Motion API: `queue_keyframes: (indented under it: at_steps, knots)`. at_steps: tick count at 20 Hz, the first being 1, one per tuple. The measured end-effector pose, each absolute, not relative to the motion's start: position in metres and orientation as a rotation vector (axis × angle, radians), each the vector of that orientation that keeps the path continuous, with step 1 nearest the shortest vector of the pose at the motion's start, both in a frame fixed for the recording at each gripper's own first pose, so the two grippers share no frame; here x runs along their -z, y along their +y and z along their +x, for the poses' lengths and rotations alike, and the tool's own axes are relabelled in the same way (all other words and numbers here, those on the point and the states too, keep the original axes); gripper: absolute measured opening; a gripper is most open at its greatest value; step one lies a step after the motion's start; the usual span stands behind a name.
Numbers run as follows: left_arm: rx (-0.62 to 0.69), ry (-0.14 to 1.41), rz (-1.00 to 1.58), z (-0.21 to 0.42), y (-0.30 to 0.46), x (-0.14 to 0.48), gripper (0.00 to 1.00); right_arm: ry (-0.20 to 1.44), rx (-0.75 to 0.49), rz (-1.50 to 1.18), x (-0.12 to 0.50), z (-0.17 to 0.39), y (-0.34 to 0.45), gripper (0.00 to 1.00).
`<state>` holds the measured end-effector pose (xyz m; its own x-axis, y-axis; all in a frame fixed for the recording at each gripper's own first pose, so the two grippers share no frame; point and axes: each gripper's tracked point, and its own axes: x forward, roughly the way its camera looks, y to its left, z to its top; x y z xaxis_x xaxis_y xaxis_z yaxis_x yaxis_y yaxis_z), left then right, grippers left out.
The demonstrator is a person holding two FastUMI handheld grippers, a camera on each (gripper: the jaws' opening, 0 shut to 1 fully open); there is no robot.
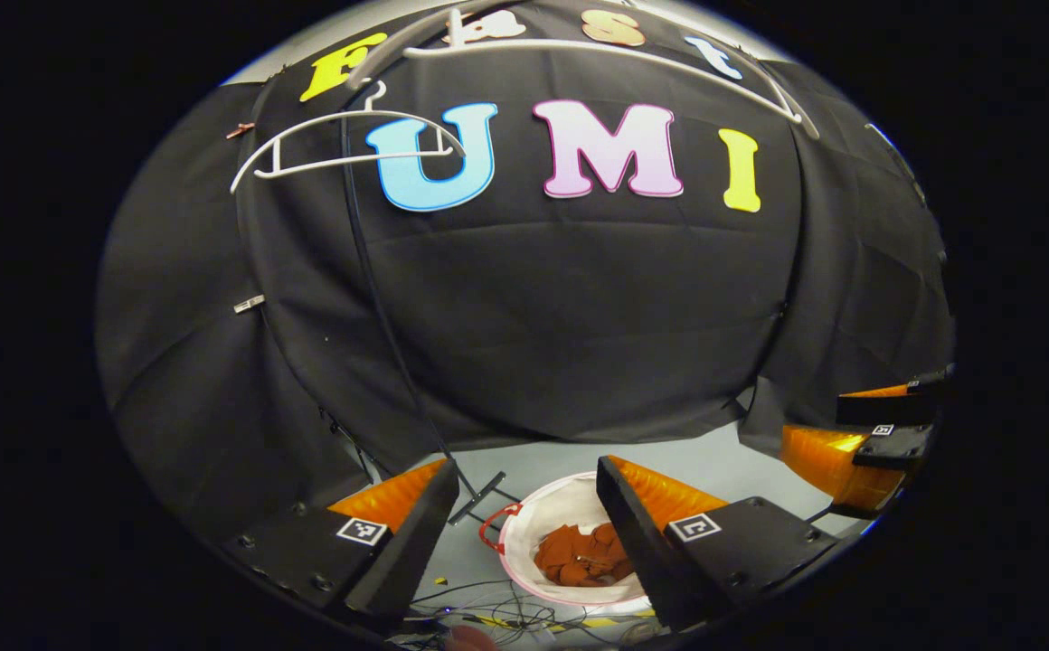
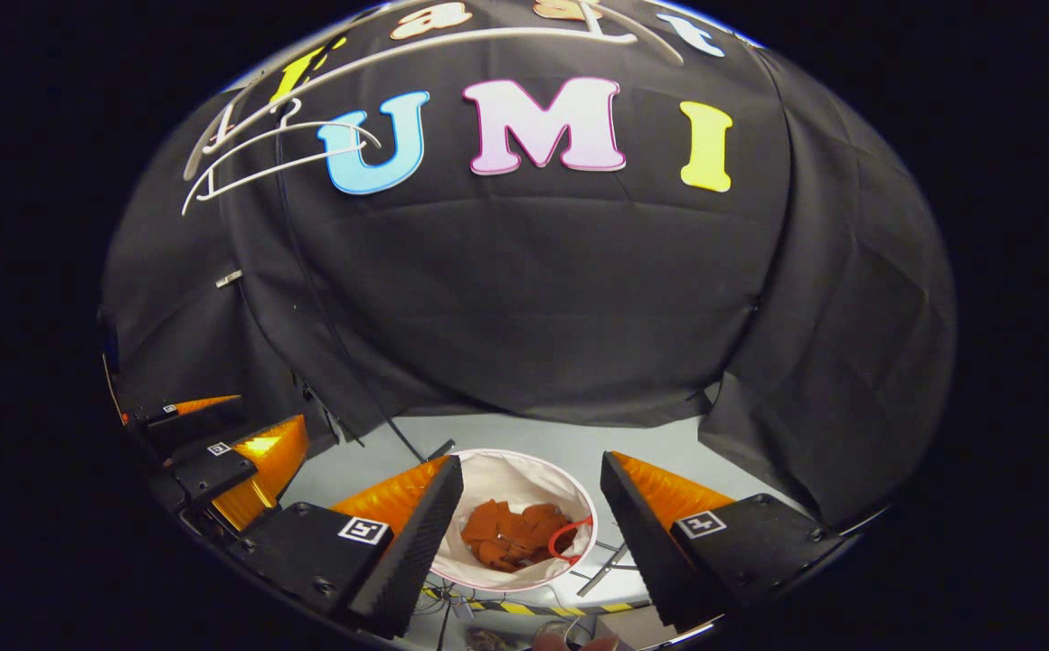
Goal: Grasp the clothes on the hanger with both hands and then place them into the laundry hamper below.
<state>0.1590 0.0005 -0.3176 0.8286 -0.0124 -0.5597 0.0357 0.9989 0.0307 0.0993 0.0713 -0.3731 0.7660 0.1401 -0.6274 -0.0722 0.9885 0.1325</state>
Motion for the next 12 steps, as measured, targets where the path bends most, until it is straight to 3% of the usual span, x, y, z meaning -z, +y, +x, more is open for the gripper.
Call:
queue_keyframes:
  at_steps: [12]
  knots:
    - [0.014,0.346,-0.063,0.094,0.024,0.169,0.97,0.391,-0.068,0.088,0.199,0.059,0.064,0.98]
